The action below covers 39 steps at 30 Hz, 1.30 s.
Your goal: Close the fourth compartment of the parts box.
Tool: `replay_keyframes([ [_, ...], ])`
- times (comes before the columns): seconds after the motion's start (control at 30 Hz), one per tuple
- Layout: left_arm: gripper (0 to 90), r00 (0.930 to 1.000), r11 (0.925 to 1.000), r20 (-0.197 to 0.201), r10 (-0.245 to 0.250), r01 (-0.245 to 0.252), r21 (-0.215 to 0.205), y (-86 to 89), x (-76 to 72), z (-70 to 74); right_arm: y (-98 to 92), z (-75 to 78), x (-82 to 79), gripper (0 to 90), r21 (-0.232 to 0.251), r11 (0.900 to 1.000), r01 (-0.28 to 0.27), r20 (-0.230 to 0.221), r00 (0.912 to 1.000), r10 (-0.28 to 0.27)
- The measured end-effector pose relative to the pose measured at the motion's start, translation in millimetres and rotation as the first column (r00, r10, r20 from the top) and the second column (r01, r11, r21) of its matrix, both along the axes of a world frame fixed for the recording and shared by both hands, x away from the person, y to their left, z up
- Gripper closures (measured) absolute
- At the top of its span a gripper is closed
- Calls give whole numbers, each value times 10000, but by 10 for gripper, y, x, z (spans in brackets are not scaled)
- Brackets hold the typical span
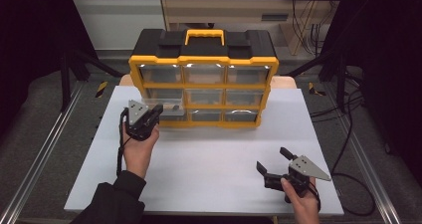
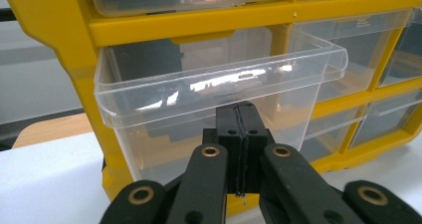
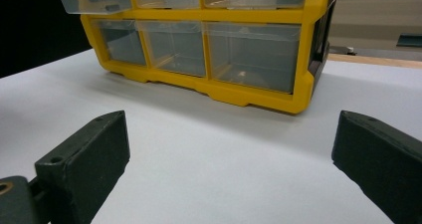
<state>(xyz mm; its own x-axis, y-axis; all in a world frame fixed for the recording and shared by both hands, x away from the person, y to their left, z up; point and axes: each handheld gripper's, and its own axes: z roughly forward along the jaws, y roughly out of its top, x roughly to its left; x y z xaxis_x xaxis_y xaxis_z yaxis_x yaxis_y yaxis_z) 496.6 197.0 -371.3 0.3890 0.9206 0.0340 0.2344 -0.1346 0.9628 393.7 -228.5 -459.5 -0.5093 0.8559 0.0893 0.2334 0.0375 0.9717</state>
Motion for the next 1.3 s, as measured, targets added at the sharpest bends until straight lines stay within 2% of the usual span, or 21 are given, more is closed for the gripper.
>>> replay_keyframes([
  [1.3, 900, 10000, 10000, 1, 24, -24, 13, -39, 120, 15, -6, 3, 6, 20, 66, 10000, 0, -4, 10000, 0],
])
